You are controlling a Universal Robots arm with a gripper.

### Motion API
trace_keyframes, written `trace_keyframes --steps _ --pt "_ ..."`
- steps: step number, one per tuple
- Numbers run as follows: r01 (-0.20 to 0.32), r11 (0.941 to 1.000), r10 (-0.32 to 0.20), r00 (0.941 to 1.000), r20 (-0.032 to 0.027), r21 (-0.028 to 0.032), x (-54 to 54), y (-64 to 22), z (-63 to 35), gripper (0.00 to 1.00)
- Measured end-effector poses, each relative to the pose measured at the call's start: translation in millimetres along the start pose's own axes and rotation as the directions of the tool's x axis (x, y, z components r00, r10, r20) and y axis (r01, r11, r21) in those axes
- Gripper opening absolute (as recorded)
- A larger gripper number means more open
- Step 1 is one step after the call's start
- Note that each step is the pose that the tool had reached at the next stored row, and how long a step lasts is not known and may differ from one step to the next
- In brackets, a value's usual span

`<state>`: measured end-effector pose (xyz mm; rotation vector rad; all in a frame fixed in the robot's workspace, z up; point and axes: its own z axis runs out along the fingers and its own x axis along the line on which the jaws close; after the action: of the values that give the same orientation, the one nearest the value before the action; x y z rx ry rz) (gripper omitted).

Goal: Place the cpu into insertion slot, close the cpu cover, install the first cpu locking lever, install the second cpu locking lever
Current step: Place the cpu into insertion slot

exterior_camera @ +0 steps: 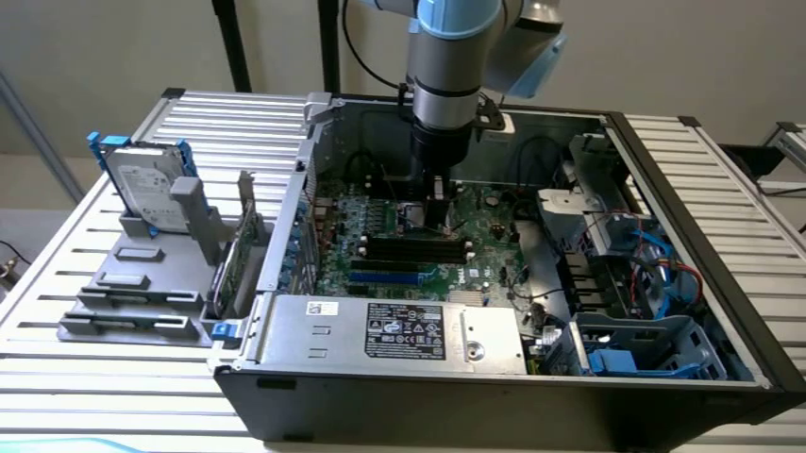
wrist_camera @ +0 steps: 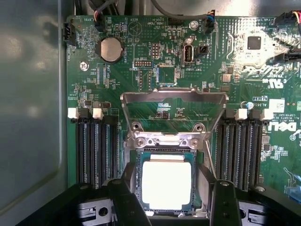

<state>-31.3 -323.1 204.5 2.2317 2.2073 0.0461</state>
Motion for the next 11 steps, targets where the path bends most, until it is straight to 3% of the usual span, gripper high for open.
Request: trace_keyframes --steps 4,6,7,11 --pt "0.000 1.0000 0.000 1.0000 -0.0001 -0.0001 -1.5 -6.3 -5.0 0.60" --pt "0.000 1.0000 0.000 1.0000 -0.0002 -0.0001 -2.6 -12.6 -7.0 0.47" --pt "0.000 1.0000 0.000 1.0000 0.0000 0.0000 -3.2 -16.6 -7.8 0.47" --pt "0.000 1.0000 0.000 1.0000 0.0000 0.0000 -5.7 -34.4 -11.1 0.30"
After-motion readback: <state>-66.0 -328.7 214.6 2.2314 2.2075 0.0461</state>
